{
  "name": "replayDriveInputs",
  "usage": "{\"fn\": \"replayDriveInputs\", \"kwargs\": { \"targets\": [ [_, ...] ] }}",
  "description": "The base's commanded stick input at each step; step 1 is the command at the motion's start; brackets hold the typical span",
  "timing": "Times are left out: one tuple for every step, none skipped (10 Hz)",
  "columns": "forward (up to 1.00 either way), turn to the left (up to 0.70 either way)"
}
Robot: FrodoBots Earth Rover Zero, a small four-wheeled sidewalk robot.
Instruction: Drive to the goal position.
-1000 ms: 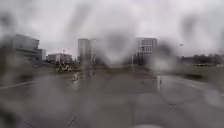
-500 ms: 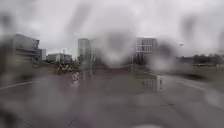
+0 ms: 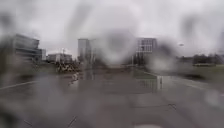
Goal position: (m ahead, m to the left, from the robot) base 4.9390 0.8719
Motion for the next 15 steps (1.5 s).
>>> {"fn": "replayDriveInputs", "kwargs": {
  "targets": [
    [0.07, 0.0],
    [0.07, 0.0],
    [0.07, 0.0],
    [0.07, 0.0],
    [0.07, 0.0],
    [0.07, 0.0],
    [0.07, 0.0],
    [0.07, 0.0],
    [0.07, 0.0],
    [0.07, 0.0],
    [0.07, 0.0],
    [0.07, 0.0],
    [0.07, 0.0],
    [0.07, 0.0],
    [0.07, 0.0]
  ]
}}
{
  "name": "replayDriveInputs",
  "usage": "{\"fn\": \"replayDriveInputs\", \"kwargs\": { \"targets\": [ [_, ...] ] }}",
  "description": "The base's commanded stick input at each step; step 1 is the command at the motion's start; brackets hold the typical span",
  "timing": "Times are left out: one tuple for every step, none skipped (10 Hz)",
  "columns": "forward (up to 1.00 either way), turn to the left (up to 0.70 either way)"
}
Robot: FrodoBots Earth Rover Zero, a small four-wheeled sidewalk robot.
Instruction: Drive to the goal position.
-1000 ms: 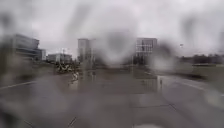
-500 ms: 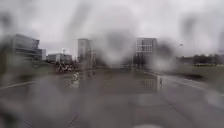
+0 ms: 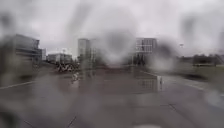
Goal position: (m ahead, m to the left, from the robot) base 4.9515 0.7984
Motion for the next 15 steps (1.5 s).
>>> {"fn": "replayDriveInputs", "kwargs": {
  "targets": [
    [0.07, 0.0],
    [0.07, 0.0],
    [0.07, 0.0],
    [0.07, 0.0],
    [0.07, 0.0],
    [0.07, 0.0],
    [0.07, 0.0],
    [0.07, 0.0],
    [0.07, 0.0],
    [0.07, 0.0],
    [0.07, 0.0],
    [0.07, 0.0],
    [0.07, 0.0],
    [0.07, 0.0],
    [0.07, 0.0]
  ]
}}
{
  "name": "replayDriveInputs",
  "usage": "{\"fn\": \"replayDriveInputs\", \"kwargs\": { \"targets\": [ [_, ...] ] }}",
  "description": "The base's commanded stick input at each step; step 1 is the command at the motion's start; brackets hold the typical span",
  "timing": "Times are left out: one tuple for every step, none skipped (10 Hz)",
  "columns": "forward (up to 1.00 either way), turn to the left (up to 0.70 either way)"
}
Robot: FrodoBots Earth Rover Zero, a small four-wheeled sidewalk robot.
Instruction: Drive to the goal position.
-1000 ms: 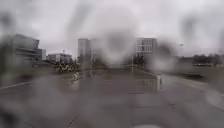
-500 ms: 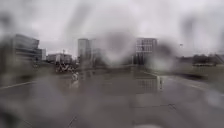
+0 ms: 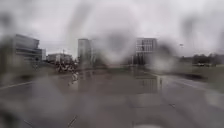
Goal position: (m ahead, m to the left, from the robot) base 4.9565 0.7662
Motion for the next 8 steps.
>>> {"fn": "replayDriveInputs", "kwargs": {
  "targets": [
    [0.07, 0.0],
    [0.07, 0.0],
    [0.07, 0.0],
    [0.07, 0.0],
    [0.07, 0.0],
    [0.07, 0.0],
    [0.07, 0.0],
    [0.07, 0.0]
  ]
}}
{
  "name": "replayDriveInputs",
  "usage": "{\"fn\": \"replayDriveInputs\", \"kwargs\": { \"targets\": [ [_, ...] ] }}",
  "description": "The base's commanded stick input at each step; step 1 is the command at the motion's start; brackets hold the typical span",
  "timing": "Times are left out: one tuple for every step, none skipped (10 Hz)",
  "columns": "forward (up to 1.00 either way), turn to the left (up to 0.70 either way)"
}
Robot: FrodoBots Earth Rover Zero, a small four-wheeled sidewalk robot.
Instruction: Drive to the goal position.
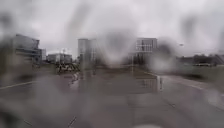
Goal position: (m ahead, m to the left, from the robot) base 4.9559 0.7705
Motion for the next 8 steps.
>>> {"fn": "replayDriveInputs", "kwargs": {
  "targets": [
    [0.07, 0.0],
    [0.07, 0.0],
    [0.07, 0.0],
    [0.07, 0.0],
    [0.07, 0.0],
    [0.07, 0.0],
    [0.07, 0.0],
    [0.07, 0.0]
  ]
}}
